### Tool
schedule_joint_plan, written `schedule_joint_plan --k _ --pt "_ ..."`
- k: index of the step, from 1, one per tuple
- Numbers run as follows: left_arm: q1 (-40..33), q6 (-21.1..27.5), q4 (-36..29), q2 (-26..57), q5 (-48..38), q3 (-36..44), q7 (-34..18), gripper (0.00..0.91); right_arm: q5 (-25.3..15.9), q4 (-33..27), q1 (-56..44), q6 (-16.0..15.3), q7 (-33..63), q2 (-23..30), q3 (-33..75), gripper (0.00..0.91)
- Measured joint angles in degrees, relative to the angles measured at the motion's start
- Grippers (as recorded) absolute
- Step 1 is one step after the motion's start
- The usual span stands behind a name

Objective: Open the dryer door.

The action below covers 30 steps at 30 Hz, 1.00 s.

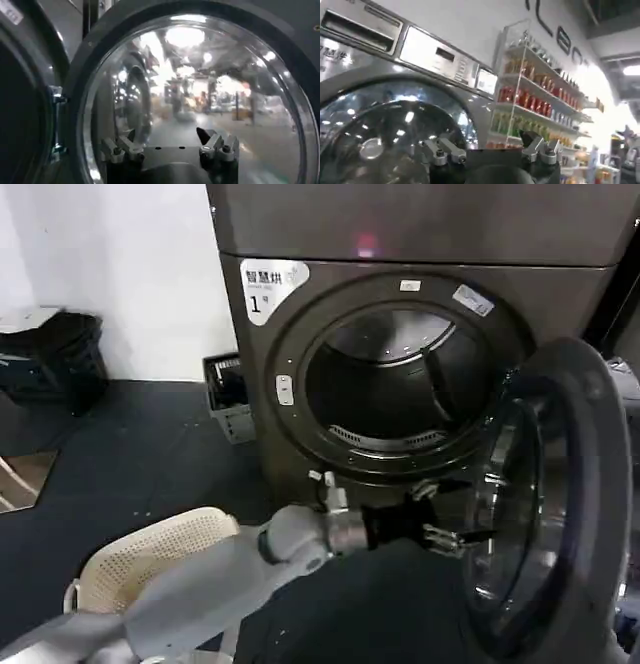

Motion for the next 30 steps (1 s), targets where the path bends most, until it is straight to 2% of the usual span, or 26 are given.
schedule_joint_plan --k 15,20,30 --pt "-5.1 -0.9 9.1 -10.9 1.0 6.3 -3.6 0.907 -2.5 -3.0 -2.3 -0.7 0.2 -0.5 7.5 0.907" --pt "-5.7 -1.6 13.5 -15.6 2.3 6.8 -3.9 0.907 -2.5 -3.2 -2.8 -0.4 -0.2 -0.5 8.2 0.907" --pt "-5.7 -3.0 19.9 -22.0 5.3 6.5 -8.2 0.907 -2.4 -3.3 -2.6 -0.1 -0.8 -0.5 7.9 0.907"
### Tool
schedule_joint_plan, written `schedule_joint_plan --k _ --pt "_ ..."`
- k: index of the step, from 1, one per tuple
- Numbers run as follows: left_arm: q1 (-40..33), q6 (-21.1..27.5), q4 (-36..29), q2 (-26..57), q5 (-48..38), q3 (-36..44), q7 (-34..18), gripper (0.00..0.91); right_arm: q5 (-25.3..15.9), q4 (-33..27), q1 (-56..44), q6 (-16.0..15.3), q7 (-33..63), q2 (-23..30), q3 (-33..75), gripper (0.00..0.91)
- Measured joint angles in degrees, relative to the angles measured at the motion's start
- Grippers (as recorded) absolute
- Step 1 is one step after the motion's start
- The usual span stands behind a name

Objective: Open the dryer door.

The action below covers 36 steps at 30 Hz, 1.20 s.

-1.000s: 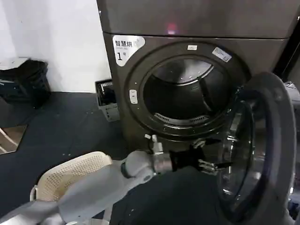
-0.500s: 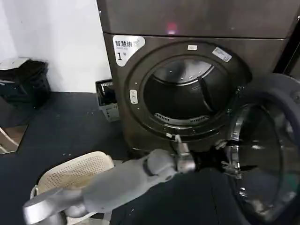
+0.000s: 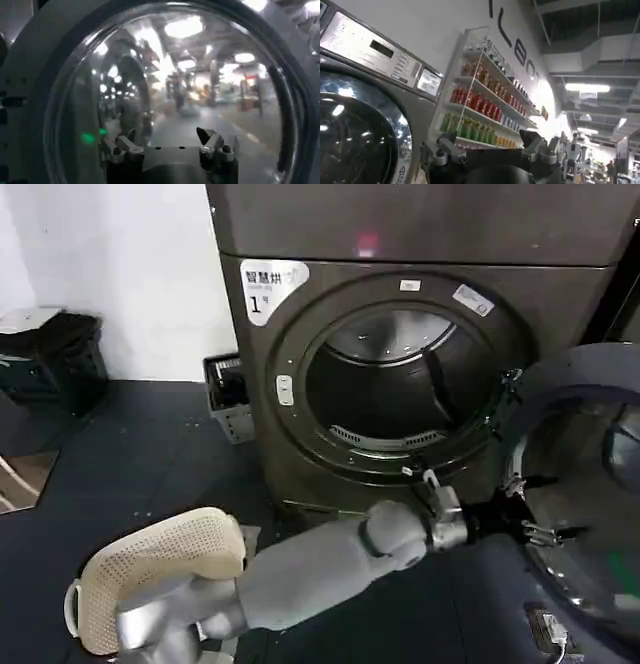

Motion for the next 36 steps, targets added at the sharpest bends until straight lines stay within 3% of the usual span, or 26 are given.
schedule_joint_plan --k 16,26,33,36 --pt "1.3 -3.7 2.2 -0.8 4.1 -2.8 -5.0 0.907 -2.0 -2.4 -0.3 2.1 0.0 -1.0 3.0 0.907" --pt "4.2 -11.5 -5.9 8.2 6.7 -3.1 -5.2 0.907 -2.0 -2.0 0.1 2.1 0.1 -1.1 3.0 0.907" --pt "5.7 -10.8 -13.7 17.3 6.0 -5.1 -5.7 0.907 -2.5 -2.2 0.3 2.4 0.2 -1.3 4.1 0.907" --pt "6.1 -7.7 -17.6 22.5 6.6 -6.2 -5.4 0.907 -2.6 -2.1 0.6 2.4 0.3 -1.3 4.6 0.907"
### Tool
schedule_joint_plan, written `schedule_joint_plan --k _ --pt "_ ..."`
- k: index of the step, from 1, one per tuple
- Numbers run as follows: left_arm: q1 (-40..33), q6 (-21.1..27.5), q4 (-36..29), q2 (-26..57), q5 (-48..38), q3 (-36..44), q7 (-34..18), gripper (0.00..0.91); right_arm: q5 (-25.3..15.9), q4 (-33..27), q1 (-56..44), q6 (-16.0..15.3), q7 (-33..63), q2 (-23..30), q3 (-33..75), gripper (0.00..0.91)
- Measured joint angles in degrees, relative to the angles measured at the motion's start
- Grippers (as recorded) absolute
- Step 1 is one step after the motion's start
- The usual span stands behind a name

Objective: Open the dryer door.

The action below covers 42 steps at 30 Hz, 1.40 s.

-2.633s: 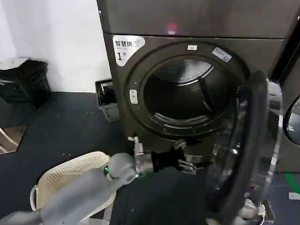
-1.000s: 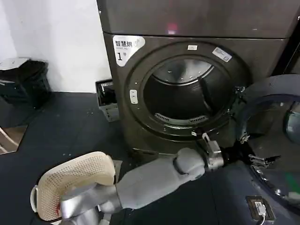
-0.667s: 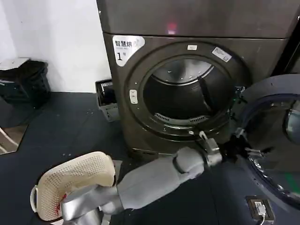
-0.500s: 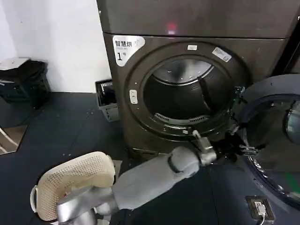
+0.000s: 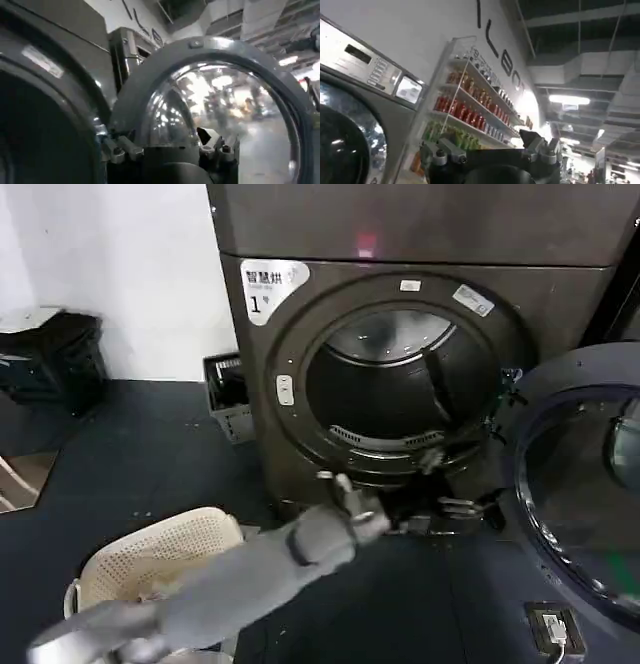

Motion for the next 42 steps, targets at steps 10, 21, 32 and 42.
schedule_joint_plan --k 10,21,32,42 --pt "4.0 5.4 -10.2 19.2 -0.1 -5.7 2.9 0.907 -0.8 1.3 1.3 0.1 -0.2 -0.1 0.0 0.907" --pt "11.1 10.4 -19.4 38.7 -1.5 -15.2 8.3 0.907 -4.3 2.7 3.2 0.0 -0.3 -1.1 -0.4 0.907" --pt "21.6 16.6 -22.4 56.4 2.5 -22.9 11.4 0.907 -7.6 3.0 5.8 0.7 -1.0 -2.3 -1.3 0.907" --pt "24.5 18.0 -19.1 66.8 9.5 -24.0 17.6 0.907 -7.8 2.6 6.4 1.1 -1.4 -2.8 -1.5 0.907"
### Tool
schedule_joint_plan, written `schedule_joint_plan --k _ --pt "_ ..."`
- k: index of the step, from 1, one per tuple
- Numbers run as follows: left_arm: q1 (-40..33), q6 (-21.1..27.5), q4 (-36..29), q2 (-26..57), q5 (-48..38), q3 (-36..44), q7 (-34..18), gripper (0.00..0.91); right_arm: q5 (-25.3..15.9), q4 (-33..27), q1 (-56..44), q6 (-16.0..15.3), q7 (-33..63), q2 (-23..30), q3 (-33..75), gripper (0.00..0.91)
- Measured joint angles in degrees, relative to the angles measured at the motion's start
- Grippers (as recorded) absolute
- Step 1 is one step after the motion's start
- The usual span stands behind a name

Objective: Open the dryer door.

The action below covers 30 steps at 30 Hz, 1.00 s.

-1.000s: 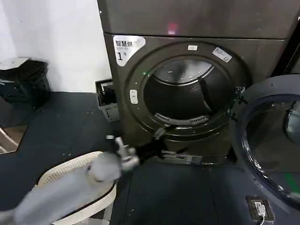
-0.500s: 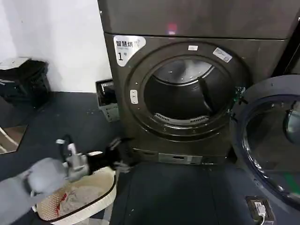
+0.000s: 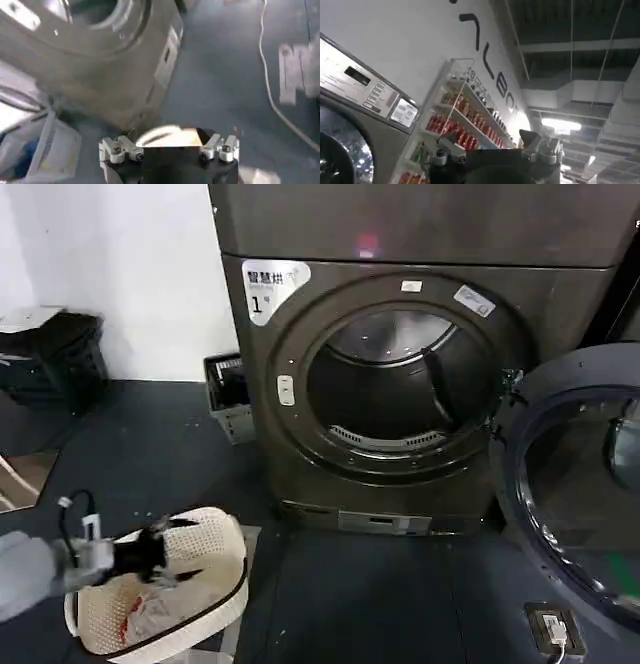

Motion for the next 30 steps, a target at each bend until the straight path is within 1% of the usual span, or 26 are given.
schedule_joint_plan --k 4,12,16,19,30 --pt "0.2 -0.3 3.4 1.0 2.6 -0.3 2.6 0.907 -0.1 -0.1 0.0 0.1 -0.1 0.0 -0.1 0.907" --pt "0.6 -0.4 9.2 1.4 6.6 -0.2 5.1 0.907 0.0 0.4 -0.1 0.2 -0.2 0.4 -0.3 0.907" --pt "0.5 -0.1 10.4 1.4 8.3 -0.2 5.6 0.907 0.0 0.5 -0.1 0.3 -0.4 0.7 -0.4 0.907" --pt "0.5 -0.3 10.7 1.6 9.8 -0.3 8.3 0.907 0.0 0.6 -0.2 0.4 -0.5 0.8 -0.3 0.907" --pt "0.5 -0.8 12.0 1.6 11.0 -0.3 8.9 0.907 0.0 0.4 -0.4 0.3 -0.7 0.8 0.3 0.907"
